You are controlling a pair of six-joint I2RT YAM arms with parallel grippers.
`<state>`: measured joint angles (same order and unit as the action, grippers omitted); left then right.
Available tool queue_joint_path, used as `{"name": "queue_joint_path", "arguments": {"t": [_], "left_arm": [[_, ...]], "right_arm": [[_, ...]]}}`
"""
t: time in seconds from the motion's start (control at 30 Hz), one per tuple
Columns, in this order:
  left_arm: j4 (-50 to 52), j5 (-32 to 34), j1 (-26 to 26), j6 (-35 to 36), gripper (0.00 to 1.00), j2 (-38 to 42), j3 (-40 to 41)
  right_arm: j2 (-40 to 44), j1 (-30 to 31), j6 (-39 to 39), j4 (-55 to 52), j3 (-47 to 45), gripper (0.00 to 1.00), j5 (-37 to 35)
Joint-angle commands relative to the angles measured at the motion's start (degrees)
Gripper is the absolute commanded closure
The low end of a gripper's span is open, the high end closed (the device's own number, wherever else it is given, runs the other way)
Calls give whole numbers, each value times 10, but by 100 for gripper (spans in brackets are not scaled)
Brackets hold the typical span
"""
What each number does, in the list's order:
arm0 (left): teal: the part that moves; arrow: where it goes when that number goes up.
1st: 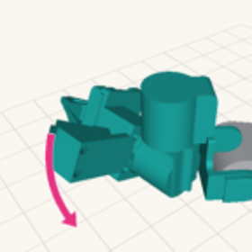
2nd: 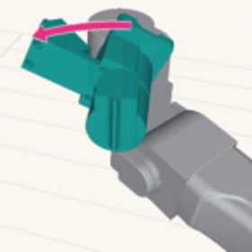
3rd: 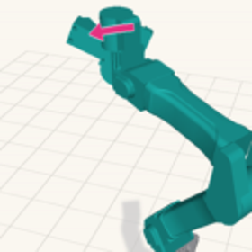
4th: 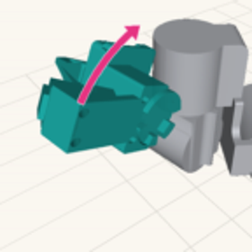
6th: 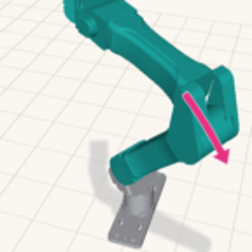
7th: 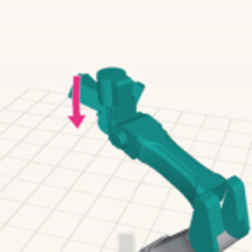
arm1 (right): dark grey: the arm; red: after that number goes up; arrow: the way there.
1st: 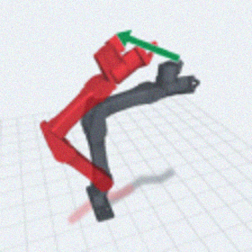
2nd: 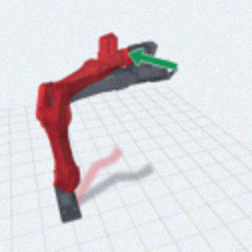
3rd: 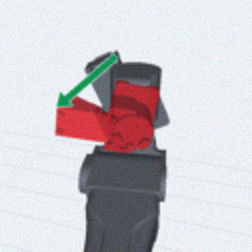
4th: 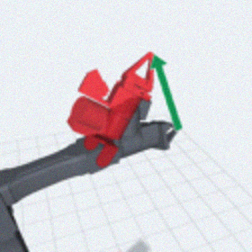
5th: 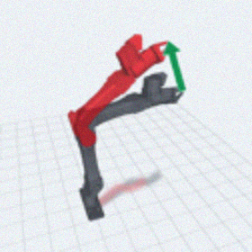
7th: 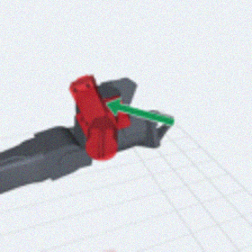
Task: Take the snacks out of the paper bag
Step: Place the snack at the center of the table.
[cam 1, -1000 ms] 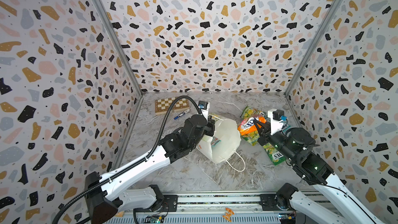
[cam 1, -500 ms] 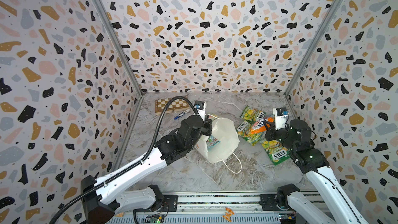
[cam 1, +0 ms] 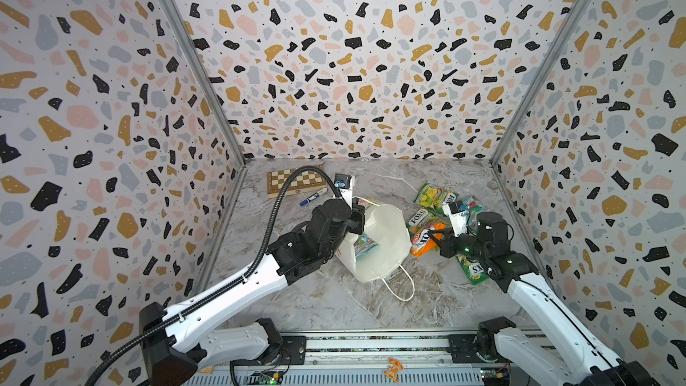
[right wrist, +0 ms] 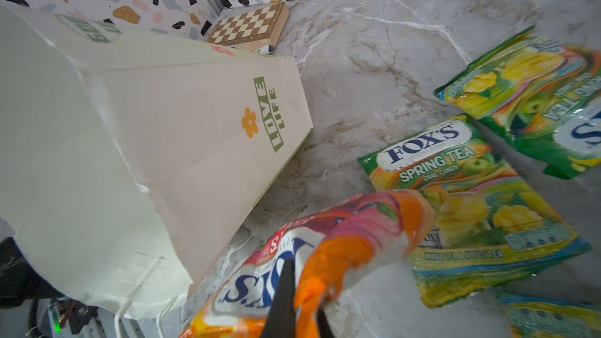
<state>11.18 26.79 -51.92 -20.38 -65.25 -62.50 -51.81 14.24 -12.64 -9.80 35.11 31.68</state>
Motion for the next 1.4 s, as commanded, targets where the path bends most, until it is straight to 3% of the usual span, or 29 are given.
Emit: {"name": "queue_joint_path", "arguments": {"t": [0.0,0.4,0.73,1.1,1.37], "left_arm": [[-19,13,-2,-4,100,12,6],[-19,7,-2,-3,100,8,4],[-19,1,-3,0,100,0,-4],[-18,-1,-2,1,100,-6,-9],[-17,-1,-3,0,100,-8,-11]], "right_arm": [[-5,-2,-17,69,-4,100,72],[-80,-2,-52,172,-56,100,151],[-134,-1,-30,134,-51,100,97],[-144,-1,-20,81,-43,87,24],[-129,0,-27,49,-42,53,-51]]}}
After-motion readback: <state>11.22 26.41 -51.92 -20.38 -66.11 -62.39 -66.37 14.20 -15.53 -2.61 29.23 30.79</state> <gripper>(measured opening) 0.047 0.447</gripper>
